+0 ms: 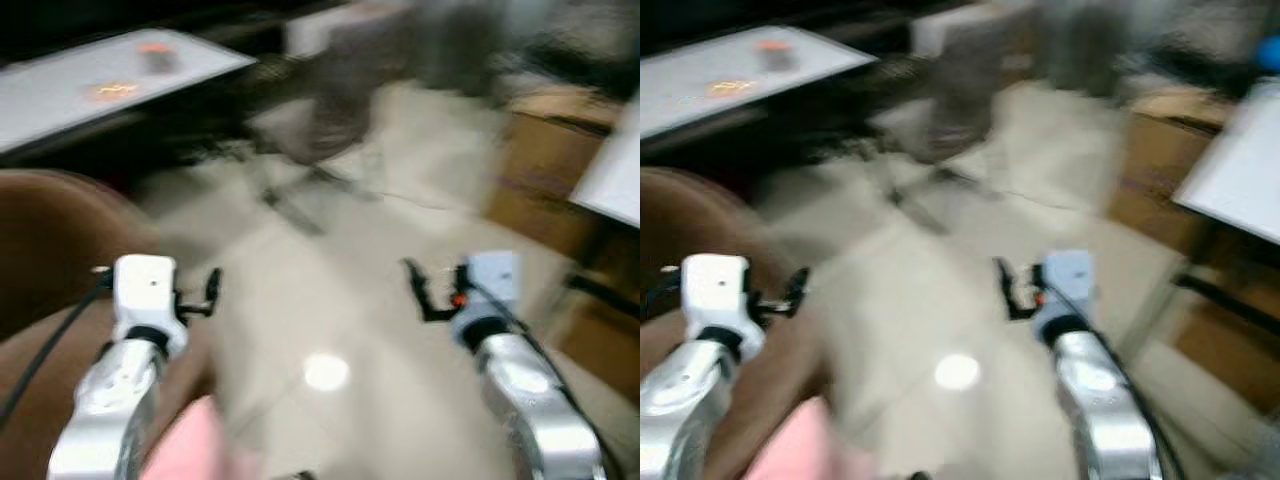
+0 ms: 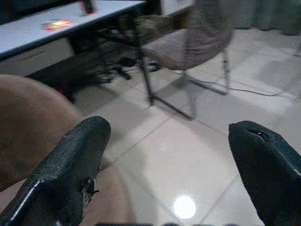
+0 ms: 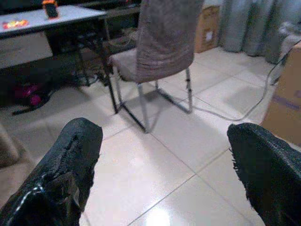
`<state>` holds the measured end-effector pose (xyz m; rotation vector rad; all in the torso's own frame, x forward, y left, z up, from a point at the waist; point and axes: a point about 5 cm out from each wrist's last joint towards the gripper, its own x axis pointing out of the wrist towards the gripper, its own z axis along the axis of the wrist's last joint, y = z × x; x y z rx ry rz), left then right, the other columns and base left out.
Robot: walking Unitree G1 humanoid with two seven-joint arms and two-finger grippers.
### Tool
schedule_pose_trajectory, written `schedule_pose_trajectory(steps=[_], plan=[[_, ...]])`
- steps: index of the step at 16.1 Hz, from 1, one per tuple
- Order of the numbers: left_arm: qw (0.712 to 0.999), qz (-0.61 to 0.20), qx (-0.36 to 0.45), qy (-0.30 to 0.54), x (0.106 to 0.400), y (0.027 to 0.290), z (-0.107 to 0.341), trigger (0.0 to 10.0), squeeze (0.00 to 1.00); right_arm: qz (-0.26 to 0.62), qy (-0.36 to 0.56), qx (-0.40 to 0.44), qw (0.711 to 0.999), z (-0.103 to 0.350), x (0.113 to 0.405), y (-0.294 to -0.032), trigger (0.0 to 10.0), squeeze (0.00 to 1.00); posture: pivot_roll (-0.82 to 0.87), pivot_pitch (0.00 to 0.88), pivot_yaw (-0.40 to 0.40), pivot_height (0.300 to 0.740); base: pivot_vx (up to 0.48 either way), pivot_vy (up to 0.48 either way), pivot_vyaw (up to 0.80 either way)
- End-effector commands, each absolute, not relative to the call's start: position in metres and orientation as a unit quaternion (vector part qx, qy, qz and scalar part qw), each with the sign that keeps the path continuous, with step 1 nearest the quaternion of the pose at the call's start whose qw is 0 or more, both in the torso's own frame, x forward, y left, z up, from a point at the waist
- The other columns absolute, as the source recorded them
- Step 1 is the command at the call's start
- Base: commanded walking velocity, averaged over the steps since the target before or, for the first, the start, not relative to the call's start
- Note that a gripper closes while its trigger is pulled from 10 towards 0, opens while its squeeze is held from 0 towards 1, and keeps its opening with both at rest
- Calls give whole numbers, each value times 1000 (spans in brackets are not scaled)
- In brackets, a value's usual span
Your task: Move the pillow to the sofa from floor
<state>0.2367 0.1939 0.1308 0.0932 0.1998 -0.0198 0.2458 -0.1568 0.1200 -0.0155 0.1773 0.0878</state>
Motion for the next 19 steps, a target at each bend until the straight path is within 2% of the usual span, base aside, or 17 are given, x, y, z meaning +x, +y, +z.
schedule_pose_trajectory(steps=[1, 4, 6, 11, 15, 16, 17, 18, 19], plan=[[995, -18, 54, 86, 242, 191, 135, 10000, 0, 39, 81, -5, 996, 125, 248, -157, 10000, 1000, -95, 0, 72, 740, 0, 0, 800], [995, -18, 45, 87, 232, 185, 134, 10000, 0, 37, 102, -3, 994, 117, 257, -161, 10000, 1000, -55, 0, 30, 740, 0, 0, 800], [994, -3, 62, 91, 231, 189, 131, 10000, 0, 63, 115, -9, 991, 114, 259, -156, 10000, 1000, -44, 0, 27, 740, 0, 0, 800], [994, 2, 69, 87, 231, 190, 131, 10000, 0, 60, 123, -7, 991, 111, 256, -158, 10000, 1000, -55, 0, 38, 740, 0, 0, 800], [994, 1, 65, 85, 230, 186, 131, 10000, 0, 57, 132, -23, 989, 108, 256, -161, 10000, 1000, -47, 0, 24, 740, 0, -373, 478], [994, 1, 65, 83, 230, 185, 132, 10000, 0, 64, 122, -22, 990, 111, 258, -159, 10000, 851, -44, 0, 19, 740, 0, -375, 0], [994, 1, 65, 83, 230, 185, 132, 10000, 0, 71, 116, -24, 990, 114, 259, -157, 10000, 851, -44, 0, 19, 740, 0, -375, 0], [995, 3, 65, 82, 230, 185, 133, 10000, 0, 77, 110, -29, 991, 117, 260, -155, 10000, 0, -39, 0, 12, 740, 0, -375, 0], [995, 6, 65, 80, 230, 185, 134, 10000, 0, 76, 91, -42, 992, 123, 263, -154, 10000, 0, -35, 0, 9, 740, 0, -375, 0]])
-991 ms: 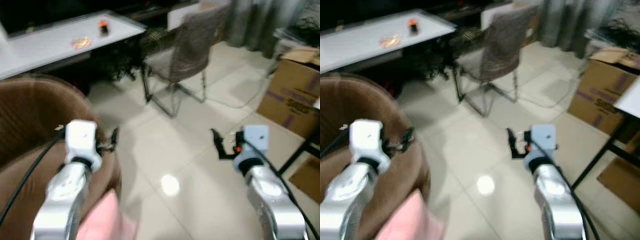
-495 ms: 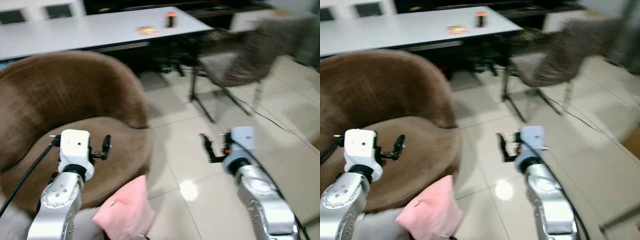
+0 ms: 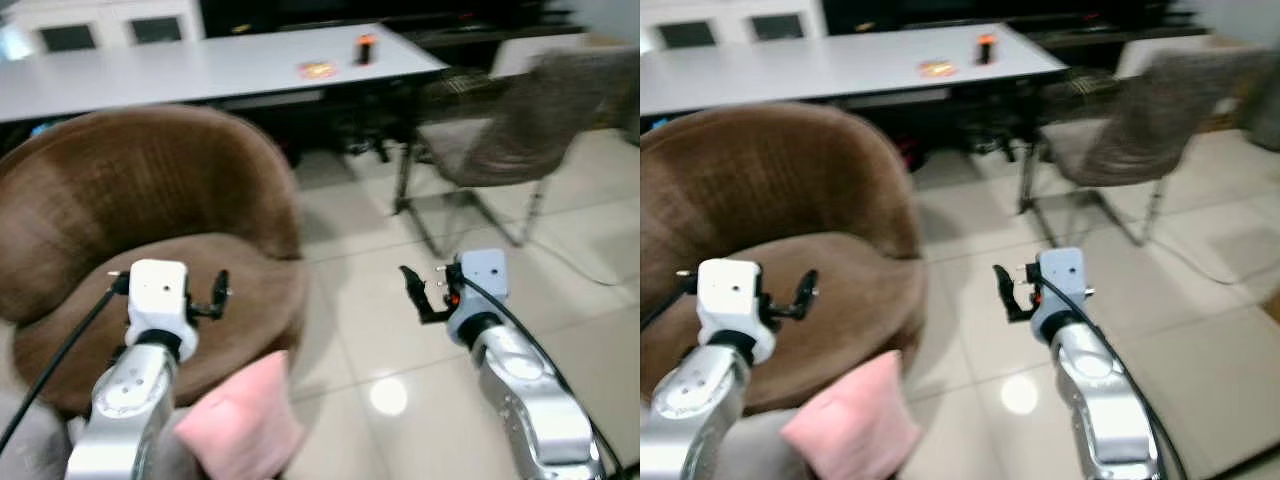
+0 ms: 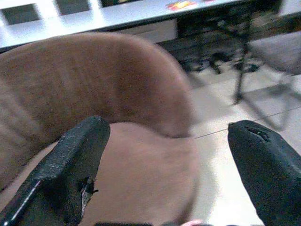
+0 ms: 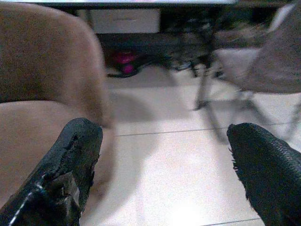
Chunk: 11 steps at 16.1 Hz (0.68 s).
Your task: Move the pillow to the sofa from floor
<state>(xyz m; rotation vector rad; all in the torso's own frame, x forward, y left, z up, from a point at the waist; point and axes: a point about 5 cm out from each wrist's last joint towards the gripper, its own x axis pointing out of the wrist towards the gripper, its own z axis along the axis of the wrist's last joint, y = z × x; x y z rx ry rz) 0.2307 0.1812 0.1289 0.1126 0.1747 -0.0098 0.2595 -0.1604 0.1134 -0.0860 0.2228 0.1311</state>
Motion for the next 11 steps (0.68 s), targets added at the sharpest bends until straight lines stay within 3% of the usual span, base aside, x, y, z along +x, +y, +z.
schedule_pose_trajectory(steps=[1, 2, 6, 8, 11], plan=[[995, 7, 68, 78, 230, 186, 134, 10000, 0, 62, 59, -65, 994, 130, 266, -157, 10000, 0, -34, 0, 7, 740, 0, -379, 0], [994, 5, 78, 73, 229, 186, 136, 10000, 0, 59, 24, -64, 996, 137, 268, -159, 10000, 0, -34, 0, 6, 740, 0, -341, 0], [995, 8, 75, 57, 230, 184, 140, 10000, 0, 87, 57, -8, 995, 130, 264, -153, 10000, 0, -26, 0, 2, 740, 0, 0, 0], [995, 12, 81, 55, 229, 185, 141, 10000, 0, 125, 41, -46, 990, 129, 260, -142, 10000, 0, -21, 0, 0, 740, 0, 0, 0], [996, 15, 69, 61, 228, 186, 140, 10000, 0, 108, 53, -22, 992, 125, 262, -146, 10000, 0, -17, 0, -1, 740, 0, 0, 800]])
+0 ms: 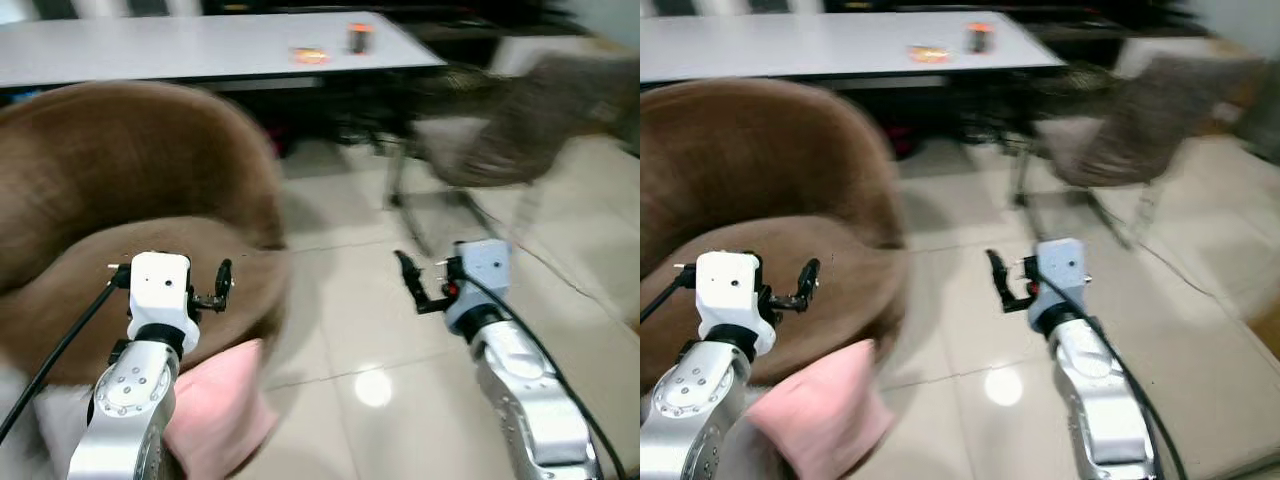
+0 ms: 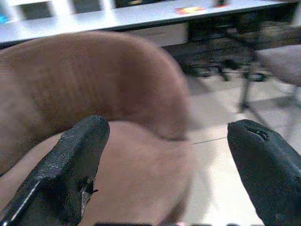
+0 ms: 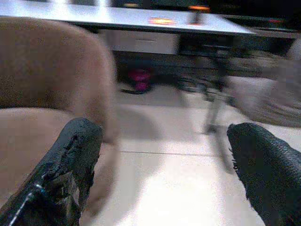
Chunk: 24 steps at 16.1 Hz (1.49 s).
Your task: Move the pillow to the sofa from floor
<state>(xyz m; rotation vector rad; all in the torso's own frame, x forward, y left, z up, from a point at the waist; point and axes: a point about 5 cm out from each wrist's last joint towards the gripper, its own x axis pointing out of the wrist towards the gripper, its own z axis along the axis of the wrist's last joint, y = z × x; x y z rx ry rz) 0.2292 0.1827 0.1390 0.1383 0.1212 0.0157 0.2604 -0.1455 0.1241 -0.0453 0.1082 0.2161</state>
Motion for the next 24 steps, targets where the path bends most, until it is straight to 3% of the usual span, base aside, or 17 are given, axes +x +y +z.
schedule_pose_trajectory(steps=[1, 8, 11, 18, 24], plan=[[995, 16, 71, 64, 228, 186, 140, 10000, 0, 107, 57, -19, 992, 124, 261, -147, 10000, 0, -13, 0, -1, 740, 0, 0, 800], [994, 10, 97, 41, 234, 188, 142, 10000, 0, 81, 74, -6, 994, 116, 259, -152, 10000, 0, -17, 0, 24, 740, 0, 0, 800], [996, -8, 84, 37, 234, 185, 141, 10000, 0, 55, 84, 8, 995, 113, 259, -158, 10000, 0, -27, 0, 31, 740, 0, 0, 0], [996, -13, 79, 40, 233, 184, 139, 10000, 0, 77, 97, -24, 992, 110, 258, -155, 10000, 0, -29, 0, 30, 740, 314, 0, 686], [995, -3, 88, 46, 233, 186, 135, 10000, 0, 53, 106, -15, 993, 109, 264, -161, 10000, 0, -21, 0, 21, 740, 194, 0, 0]])
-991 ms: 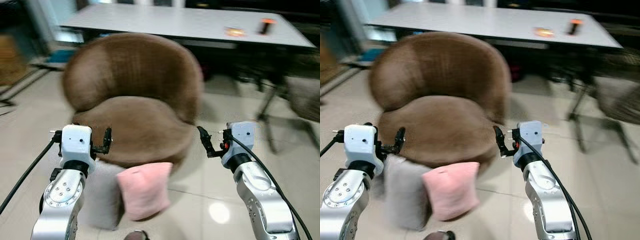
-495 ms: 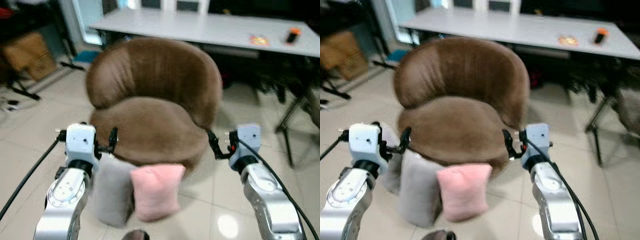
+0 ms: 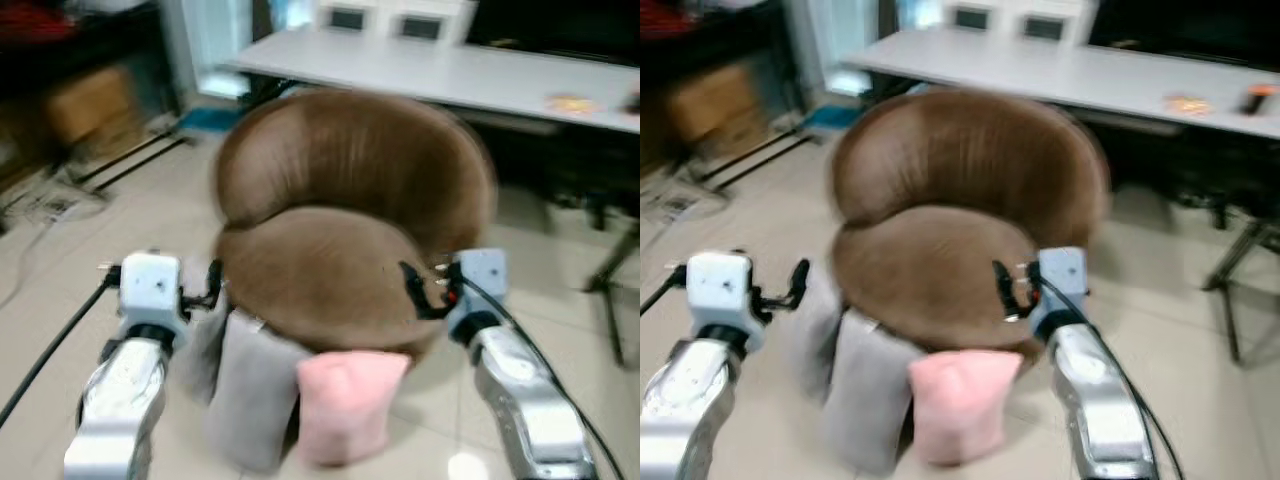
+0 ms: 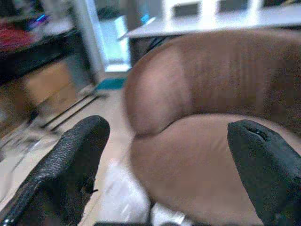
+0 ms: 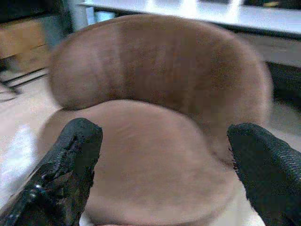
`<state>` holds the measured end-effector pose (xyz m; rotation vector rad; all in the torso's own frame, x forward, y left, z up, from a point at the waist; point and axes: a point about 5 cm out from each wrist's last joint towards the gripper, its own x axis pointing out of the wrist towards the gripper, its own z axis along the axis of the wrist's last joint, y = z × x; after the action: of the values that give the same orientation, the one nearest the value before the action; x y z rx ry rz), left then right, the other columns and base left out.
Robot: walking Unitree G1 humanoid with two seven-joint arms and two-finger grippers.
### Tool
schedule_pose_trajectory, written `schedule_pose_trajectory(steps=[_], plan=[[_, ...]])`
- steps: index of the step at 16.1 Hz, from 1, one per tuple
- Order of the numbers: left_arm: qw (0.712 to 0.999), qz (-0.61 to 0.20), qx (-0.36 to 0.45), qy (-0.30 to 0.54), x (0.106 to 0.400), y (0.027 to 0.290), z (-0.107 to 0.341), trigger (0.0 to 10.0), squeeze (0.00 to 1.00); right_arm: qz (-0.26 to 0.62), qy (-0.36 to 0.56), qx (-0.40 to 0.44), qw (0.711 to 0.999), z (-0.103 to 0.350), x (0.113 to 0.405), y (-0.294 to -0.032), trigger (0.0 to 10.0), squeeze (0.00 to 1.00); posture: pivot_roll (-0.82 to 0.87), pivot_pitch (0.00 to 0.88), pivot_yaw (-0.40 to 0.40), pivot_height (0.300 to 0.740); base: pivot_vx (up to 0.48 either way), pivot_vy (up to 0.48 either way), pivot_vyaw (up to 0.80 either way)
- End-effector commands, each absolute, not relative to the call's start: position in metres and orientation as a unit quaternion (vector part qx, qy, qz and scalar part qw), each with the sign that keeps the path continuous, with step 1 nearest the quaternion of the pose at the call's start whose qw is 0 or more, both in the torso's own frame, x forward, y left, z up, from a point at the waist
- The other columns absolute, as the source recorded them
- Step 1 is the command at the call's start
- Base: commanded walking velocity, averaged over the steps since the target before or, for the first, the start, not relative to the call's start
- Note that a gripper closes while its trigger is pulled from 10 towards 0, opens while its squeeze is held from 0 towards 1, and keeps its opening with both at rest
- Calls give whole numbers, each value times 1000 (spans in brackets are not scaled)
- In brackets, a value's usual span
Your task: Move the pillow to the sofa from floor
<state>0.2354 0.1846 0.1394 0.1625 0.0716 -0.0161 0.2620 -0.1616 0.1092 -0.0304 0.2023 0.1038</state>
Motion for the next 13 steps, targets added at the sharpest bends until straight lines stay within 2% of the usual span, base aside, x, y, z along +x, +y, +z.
schedule_pose_trajectory(steps=[1, 13], plan=[[995, 0, 87, 45, 233, 186, 135, 10000, 0, 50, 106, -15, 993, 109, 264, -161, 10000, 0, -21, 0, 21, 740, 0, 0, 0], [994, 11, 101, 40, 237, 188, 137, 10000, 0, 44, 104, -15, 993, 107, 263, -160, 10000, 0, -26, 0, 24, 740, 0, 0, 0]])
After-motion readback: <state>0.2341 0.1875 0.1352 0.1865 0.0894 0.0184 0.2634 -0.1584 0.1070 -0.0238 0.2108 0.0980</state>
